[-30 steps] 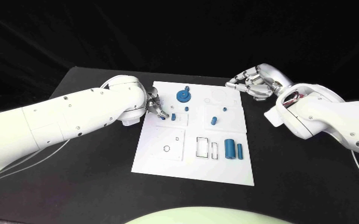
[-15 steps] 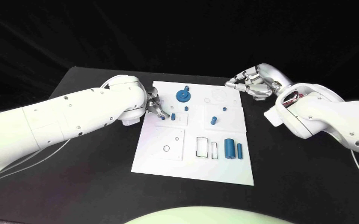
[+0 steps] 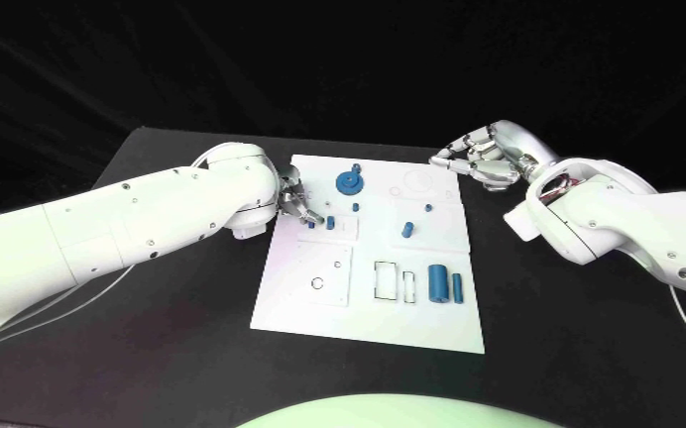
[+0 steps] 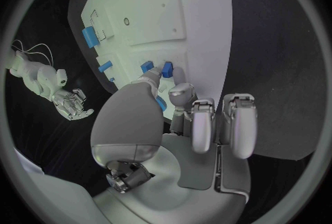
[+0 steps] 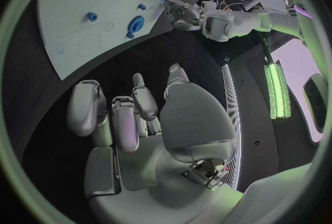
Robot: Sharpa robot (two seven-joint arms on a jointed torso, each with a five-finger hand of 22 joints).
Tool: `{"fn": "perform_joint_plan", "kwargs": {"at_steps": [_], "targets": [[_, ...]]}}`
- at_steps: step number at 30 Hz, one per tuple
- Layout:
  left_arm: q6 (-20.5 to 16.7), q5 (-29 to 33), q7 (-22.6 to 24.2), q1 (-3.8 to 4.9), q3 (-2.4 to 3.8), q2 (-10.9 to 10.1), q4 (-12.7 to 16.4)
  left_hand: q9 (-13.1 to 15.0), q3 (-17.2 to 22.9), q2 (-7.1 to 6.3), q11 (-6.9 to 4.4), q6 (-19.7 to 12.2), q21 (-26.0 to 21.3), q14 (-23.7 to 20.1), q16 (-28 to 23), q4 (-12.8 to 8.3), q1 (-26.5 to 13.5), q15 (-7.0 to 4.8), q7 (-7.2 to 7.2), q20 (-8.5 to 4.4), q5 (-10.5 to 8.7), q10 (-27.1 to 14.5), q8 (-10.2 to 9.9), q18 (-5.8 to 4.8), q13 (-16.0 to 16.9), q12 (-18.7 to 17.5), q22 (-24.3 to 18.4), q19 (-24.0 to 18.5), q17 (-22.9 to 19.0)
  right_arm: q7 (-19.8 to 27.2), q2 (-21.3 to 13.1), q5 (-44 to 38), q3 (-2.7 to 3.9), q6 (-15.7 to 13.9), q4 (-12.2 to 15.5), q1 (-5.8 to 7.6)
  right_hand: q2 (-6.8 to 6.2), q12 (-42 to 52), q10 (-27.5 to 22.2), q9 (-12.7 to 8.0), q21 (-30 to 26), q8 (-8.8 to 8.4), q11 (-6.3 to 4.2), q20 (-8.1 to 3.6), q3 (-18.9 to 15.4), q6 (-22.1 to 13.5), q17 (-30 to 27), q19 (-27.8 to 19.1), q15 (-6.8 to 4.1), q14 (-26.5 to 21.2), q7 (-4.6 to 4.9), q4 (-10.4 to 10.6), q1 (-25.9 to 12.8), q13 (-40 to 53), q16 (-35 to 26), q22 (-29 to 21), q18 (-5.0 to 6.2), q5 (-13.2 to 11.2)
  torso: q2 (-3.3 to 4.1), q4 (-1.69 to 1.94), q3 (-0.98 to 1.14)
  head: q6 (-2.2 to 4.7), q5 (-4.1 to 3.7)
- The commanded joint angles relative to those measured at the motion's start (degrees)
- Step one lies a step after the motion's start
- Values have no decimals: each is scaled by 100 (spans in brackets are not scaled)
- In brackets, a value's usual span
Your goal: Assemble the parts on the task board
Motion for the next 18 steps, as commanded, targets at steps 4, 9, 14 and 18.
{"fn": "perform_joint_plan", "kwargs": {"at_steps": [4,9,14,18], "targets": [[-49,9,-211,1,2,-11,38,-6,-44,5,-4,41,19,602,14,11,-71,-49,4,-31,-21,25,26,-84,-10,16,1509,605,1507,41,1,-52,0,17,6,-3,50,11,23,7,-31,28,-27,-15,-36,-34,399,31,-53,336,-8,-8,-9,-5,-38,176,79,18,-3,2,-4,2,5],[-408,284,-105,1,5,-46,82,-34,-200,54,5,1,6,602,14,16,-145,-44,16,-33,-17,-22,23,-79,-88,-41,1491,592,1507,47,8,-52,0,16,0,-3,50,11,23,7,-31,28,-27,-15,-36,-34,399,31,-53,336,-8,-8,-9,-5,-38,176,79,18,-8,1,-3,14,1],[-877,636,50,3,17,-86,106,-70,-478,137,16,-38,-25,602,14,21,-363,-38,28,-32,-8,-73,36,-66,-155,-85,1452,561,1507,49,17,-52,0,14,-9,-5,50,6,18,7,-43,27,-27,-15,-43,-36,387,25,-52,334,-7,-7,-15,-12,-46,170,81,19,-6,1,-1,31,-10],[-1092,752,110,4,37,-107,115,-91,-636,173,24,-70,-41,602,14,22,-468,-34,38,-32,-2,-112,42,-60,-209,-120,1431,546,1507,50,19,-53,0,14,-11,-6,50,7,19,7,-44,27,-27,-15,-43,-36,387,25,-52,334,-7,-7,-15,-10,-46,170,81,19,-3,2,-3,38,-12]]}}
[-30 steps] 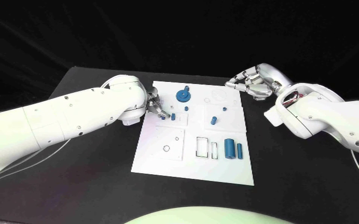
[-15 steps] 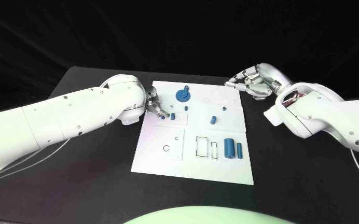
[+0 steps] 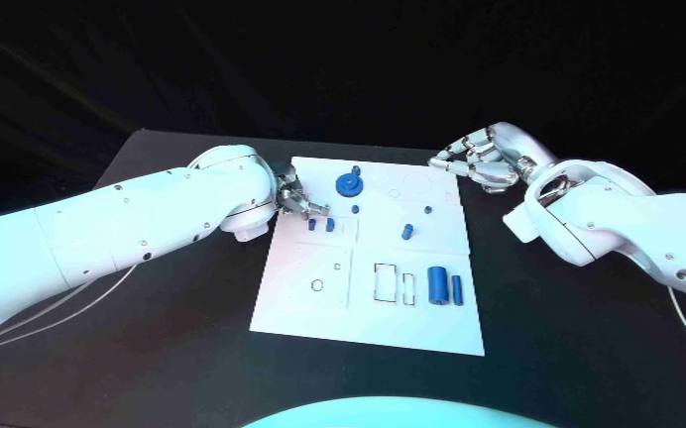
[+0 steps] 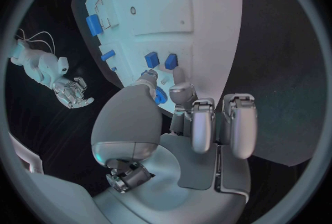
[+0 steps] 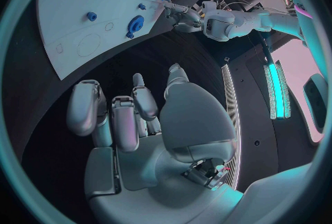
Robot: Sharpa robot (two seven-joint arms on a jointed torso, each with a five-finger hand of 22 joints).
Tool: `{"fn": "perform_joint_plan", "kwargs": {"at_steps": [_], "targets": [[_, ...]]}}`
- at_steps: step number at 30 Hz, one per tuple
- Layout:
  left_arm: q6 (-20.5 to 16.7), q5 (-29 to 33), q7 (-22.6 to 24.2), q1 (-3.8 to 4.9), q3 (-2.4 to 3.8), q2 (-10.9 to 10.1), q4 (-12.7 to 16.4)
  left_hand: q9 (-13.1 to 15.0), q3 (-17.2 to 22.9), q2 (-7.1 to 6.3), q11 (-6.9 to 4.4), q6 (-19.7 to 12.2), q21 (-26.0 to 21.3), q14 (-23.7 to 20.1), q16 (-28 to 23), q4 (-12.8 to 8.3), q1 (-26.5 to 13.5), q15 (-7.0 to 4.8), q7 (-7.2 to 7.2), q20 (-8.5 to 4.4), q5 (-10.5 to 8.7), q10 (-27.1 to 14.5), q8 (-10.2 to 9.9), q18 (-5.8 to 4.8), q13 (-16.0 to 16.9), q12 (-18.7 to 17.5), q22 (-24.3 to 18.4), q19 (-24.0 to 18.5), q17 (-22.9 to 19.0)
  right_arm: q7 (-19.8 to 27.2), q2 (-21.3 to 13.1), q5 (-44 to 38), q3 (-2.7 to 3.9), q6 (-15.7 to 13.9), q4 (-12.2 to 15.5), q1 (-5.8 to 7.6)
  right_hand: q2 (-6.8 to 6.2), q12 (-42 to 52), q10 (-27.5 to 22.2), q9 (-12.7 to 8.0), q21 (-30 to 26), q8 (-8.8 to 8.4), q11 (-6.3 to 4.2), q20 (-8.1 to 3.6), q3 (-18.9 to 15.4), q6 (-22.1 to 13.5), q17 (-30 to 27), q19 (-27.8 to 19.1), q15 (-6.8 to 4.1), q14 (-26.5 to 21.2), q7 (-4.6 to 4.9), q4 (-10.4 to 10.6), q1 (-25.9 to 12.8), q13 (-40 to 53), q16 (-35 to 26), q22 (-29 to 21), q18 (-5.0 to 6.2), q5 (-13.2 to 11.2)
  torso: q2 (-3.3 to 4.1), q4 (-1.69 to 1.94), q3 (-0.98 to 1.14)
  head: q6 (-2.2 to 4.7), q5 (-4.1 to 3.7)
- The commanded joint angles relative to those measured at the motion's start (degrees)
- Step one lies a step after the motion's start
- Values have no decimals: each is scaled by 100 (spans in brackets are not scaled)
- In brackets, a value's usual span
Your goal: Assemble the parts on the task board
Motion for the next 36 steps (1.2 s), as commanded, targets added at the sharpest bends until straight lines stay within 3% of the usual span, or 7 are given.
{"fn": "perform_joint_plan", "kwargs": {"at_steps": [1,10,16,20,24,32,36], "targets": [[-578,397,119,5,26,-18,28,-14,-100,13,6,-52,-48,601,14,-3,-96,-33,16,-32,-1,-58,40,-57,-33,-49,1422,539,1508,46,5,-52,0,17,0,-5,50,7,20,8,-21,27,-27,-15,-43,-36,388,25,-52,334,-7,-7,-15,-3,-12,171,81,19,4,1,-1,11,-6],[-1048,627,483,38,62,-135,142,-141,-348,126,185,-501,-582,477,-227,-23,402,109,202,61,8,-912,-29,133,-1211,-954,782,37,1188,43,7,-52,0,19,-13,-9,50,7,19,8,-21,27,-27,-15,-44,-37,388,25,-52,333,-7,-8,-15,-3,-12,171,81,19,-4,8,4,70,-31],[-1541,699,1695,41,26,-79,205,-505,264,261,574,-1231,-2674,-796,-2075,-193,1958,438,585,354,37,-2149,-373,668,-1904,-1834,-1346,-1797,-907,52,10,-52,0,4,-18,-11,53,-51,-29,8,-92,26,-26,-15,-46,-40,330,-10,-52,319,-6,-13,-6,-68,-50,129,96,26,5,4,-2,90,-74],[-2015,105,2516,16,-49,13,222,-926,784,-54,655,-1239,-4067,-1851,-3519,-326,2673,568,682,477,53,-2469,-770,954,-2440,-2485,-2593,-2867,-2373,66,9,-52,-1,-2,-19,-13,82,-298,-228,10,-287,26,-25,-14,-50,-51,147,-107,-51,266,-4,-26,72,-334,-185,18,135,68,7,3,-7,132,-116],[-2431,-692,3161,-83,-109,120,182,-1574,1348,-486,685,-827,-4254,-1750,-3872,-254,2929,569,671,504,32,-2161,-1376,966,-3199,-3179,-2703,-2680,-2890,82,9,-52,-1,-8,-20,-16,109,-609,-453,13,-525,29,-26,-15,-73,-60,-25,-218,-53,215,-4,-28,154,-666,-327,-113,179,112,9,-1,-3,149,-145],[-2121,-1788,2991,-187,-161,298,73,-1908,1410,-784,789,-604,-4368,-1729,-3850,-121,2652,654,563,571,8,-2242,-1759,952,-3637,-3641,-2729,-2684,-3120,96,3,-50,-1,-24,-7,-18,144,-773,-531,18,-702,35,-31,-19,-122,-71,-153,-271,-59,191,-7,-25,242,-859,-452,-201,204,377,21,-16,0,160,-158],[-1799,-2096,2847,-212,-175,403,10,-2042,1430,-803,802,-436,-3754,-1396,-3232,-137,2611,661,542,587,2,-2245,-1918,830,-3831,-3829,-2140,-2185,-2687,101,0,-48,-1,-31,-2,-18,144,-794,-544,18,-720,35,-31,-20,-128,-73,-172,-276,-59,187,-7,-25,246,-884,-467,-210,207,392,25,-17,-2,153,-174]]}}
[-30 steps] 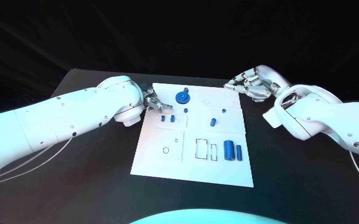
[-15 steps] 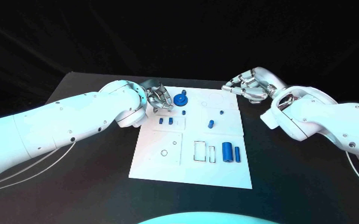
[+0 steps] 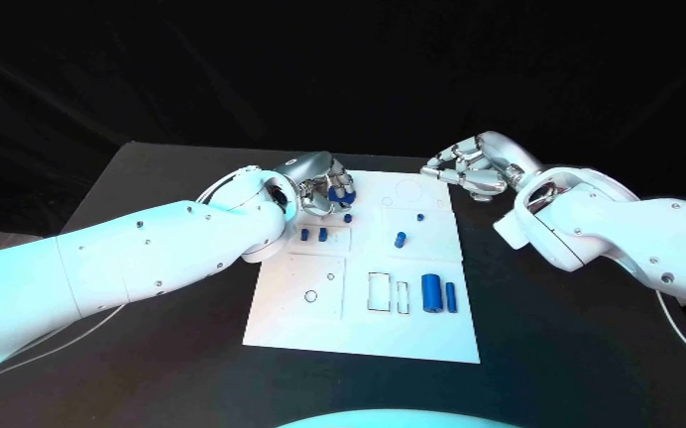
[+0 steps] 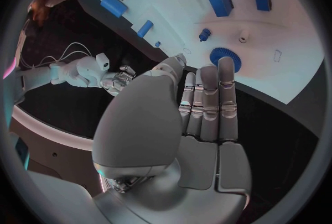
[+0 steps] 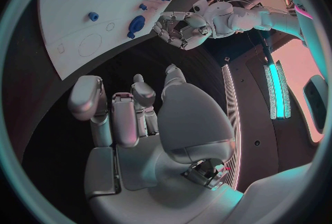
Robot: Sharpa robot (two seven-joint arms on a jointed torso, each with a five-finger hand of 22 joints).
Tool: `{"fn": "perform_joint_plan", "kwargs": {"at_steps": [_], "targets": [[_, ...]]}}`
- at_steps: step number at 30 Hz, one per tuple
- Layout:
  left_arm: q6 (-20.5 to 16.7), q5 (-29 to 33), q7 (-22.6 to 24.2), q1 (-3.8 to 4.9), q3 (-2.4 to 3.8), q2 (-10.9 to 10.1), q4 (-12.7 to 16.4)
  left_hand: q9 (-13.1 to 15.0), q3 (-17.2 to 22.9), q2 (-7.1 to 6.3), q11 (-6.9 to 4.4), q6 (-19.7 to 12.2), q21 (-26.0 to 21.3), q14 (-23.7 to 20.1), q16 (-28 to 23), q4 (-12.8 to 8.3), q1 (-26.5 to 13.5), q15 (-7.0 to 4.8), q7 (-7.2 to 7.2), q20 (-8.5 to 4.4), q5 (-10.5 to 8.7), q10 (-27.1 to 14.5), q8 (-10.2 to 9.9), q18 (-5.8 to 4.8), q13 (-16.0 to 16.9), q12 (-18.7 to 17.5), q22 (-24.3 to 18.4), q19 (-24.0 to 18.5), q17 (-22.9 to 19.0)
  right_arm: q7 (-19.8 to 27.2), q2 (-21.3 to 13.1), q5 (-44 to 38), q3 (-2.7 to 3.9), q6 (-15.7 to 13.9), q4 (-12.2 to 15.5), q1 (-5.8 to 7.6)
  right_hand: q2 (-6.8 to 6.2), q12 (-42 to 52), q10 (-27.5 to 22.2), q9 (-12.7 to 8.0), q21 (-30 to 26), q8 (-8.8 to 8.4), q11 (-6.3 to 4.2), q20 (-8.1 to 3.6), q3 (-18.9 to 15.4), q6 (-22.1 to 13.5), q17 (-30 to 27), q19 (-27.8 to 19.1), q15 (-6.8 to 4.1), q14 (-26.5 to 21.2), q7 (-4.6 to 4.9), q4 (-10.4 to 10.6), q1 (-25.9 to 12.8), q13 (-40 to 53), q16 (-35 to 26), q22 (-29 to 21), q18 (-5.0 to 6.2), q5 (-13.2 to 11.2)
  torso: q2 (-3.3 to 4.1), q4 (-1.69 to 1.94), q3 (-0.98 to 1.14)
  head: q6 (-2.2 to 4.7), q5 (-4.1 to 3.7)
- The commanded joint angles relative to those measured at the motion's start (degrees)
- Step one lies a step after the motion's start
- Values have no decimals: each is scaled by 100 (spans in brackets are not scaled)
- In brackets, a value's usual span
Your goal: Assemble the parts on the task board
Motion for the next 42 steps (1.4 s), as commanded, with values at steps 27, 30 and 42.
{"fn": "perform_joint_plan", "kwargs": {"at_steps": [27,30,42], "targets": [[1106,-1091,-236,-44,-11,476,-563,-330,202,3,0,511,1776,814,1417,-71,-100,-28,53,-36,-48,369,-506,-388,-469,-455,1689,1263,969,78,-1,-43,0,-19,28,-4,1,-55,-62,5,-84,35,9,-9,-45,-34,-61,-61,-39,197,-1,-4,42,-40,-68,-37,127,43,4,-3,4,-23,-60],[1121,-1089,-227,-47,-11,491,-588,-338,213,8,-6,527,1813,831,1451,-79,-94,-33,61,-38,-48,396,-524,-396,-481,-472,1726,1285,995,79,1,-43,0,-19,29,-4,1,-55,-62,5,-84,35,9,-9,-45,-34,-61,-61,-39,197,-1,-4,42,-40,-68,-37,127,43,2,-2,6,-29,-65],[1170,-1065,-174,-98,-11,609,-694,-380,355,84,-20,665,1851,801,1492,-165,4,-47,55,-50,-42,524,-606,-397,-567,-612,1777,1264,919,78,8,-47,1,-13,33,-4,7,-33,-38,9,-105,41,7,-10,-55,-26,-69,-63,-40,196,-4,-3,48,-20,-81,-46,129,67,-2,1,7,-42,-65]]}}
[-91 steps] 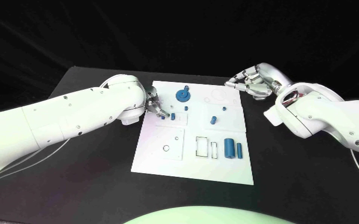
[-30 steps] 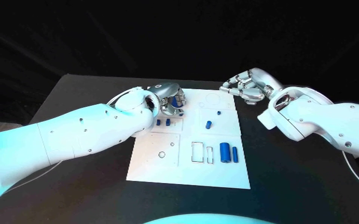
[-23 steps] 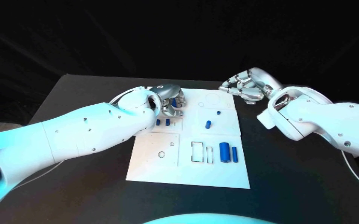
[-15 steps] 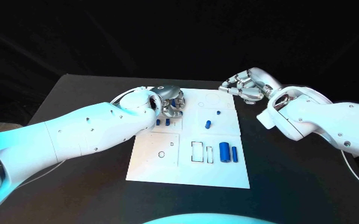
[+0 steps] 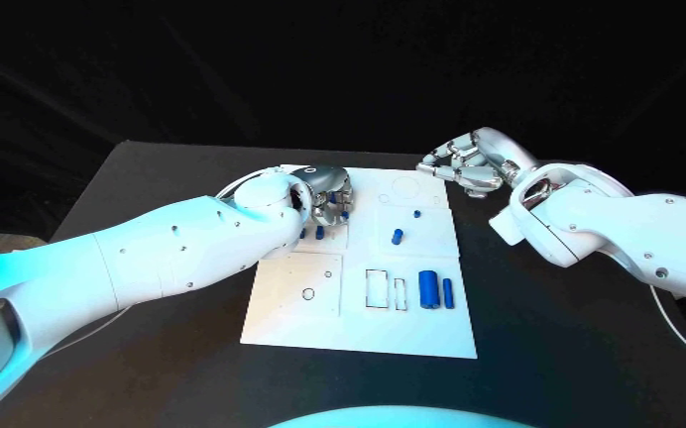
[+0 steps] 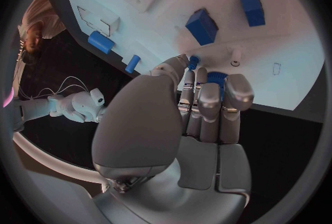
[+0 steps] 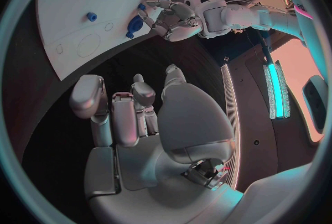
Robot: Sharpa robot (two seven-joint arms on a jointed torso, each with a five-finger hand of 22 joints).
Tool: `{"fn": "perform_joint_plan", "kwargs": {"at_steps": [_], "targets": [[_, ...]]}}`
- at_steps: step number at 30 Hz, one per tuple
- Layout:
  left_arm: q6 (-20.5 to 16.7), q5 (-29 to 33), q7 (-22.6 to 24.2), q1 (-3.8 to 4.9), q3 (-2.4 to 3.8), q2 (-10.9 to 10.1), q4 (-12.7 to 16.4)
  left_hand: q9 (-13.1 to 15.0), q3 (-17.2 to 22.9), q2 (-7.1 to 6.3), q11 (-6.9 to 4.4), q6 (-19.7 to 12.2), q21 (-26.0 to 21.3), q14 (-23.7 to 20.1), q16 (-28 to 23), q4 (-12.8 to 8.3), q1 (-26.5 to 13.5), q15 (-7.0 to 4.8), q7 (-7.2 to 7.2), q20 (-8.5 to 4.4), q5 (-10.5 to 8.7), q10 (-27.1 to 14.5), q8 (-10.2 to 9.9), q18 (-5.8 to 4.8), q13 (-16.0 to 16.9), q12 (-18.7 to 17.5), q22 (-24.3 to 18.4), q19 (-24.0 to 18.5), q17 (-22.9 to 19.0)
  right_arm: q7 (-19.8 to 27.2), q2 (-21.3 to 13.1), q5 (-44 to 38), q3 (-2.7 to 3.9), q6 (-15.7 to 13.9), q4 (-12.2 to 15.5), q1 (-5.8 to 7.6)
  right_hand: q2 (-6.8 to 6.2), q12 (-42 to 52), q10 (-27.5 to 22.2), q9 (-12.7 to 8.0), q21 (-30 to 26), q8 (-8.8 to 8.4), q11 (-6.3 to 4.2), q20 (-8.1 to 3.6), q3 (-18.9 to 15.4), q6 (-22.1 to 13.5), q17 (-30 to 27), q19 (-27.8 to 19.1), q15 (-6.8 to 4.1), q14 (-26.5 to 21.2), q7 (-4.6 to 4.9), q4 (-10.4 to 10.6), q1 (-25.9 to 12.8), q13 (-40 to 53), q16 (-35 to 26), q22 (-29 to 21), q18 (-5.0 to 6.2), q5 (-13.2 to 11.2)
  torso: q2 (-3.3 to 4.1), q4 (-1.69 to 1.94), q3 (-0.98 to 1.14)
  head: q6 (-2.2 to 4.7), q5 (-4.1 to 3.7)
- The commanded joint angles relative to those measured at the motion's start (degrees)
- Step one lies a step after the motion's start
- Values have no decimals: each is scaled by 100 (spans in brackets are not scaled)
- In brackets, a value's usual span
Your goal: Assemble the parts on the task board
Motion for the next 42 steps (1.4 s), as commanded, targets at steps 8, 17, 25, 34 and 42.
{"fn": "perform_joint_plan", "kwargs": {"at_steps": [8,17,25,34,42], "targets": [[171,-17,55,-15,4,48,-44,-40,135,87,-13,106,175,70,164,-62,37,-25,19,-23,-25,202,-95,-112,-56,-127,164,109,93,49,16,-52,0,16,10,-4,7,-10,-18,5,-22,19,-14,11,-32,-26,-3,-43,-40,195,-4,7,48,5,-37,-6,41,24,-3,-1,1,-16,8],[223,20,112,-19,4,84,-98,-66,258,173,-43,200,385,169,328,-131,54,-50,16,-45,-25,358,-161,-159,-99,-231,370,247,245,48,20,-64,0,17,23,-4,14,1,-6,8,-24,24,-16,10,-35,-19,-5,-41,-42,196,-6,8,52,14,-41,-6,41,33,1,3,-2,-39,8],[277,32,125,-24,4,109,-164,-88,345,220,-55,261,477,201,382,-198,55,-64,35,-58,-29,473,-223,-178,-133,-344,464,299,259,46,20,-68,0,20,29,-4,18,33,20,9,-20,27,-17,10,-36,-16,-4,-38,-42,196,-7,8,52,48,-41,-3,40,36,-4,6,0,-51,1],[386,86,131,-25,5,121,-202,-121,488,239,-51,374,556,222,418,-331,60,-69,59,-70,-30,656,-306,-193,-191,-604,551,329,229,51,23,-74,0,20,32,-4,22,69,51,10,-19,30,-18,9,-38,-11,4,-35,-43,199,-9,9,53,86,-37,-1,39,40,-7,0,-4,-49,14],[160,140,176,-27,16,109,-213,-148,616,238,-56,458,681,259,464,-452,53,-73,70,-77,-33,816,-369,-222,-220,-802,678,411,240,59,24,-78,0,9,33,-4,25,91,70,12,-25,34,-20,9,-40,-5,10,-35,-44,202,-11,9,54,107,-34,-4,40,43,-8,5,-7,-43,10]]}}
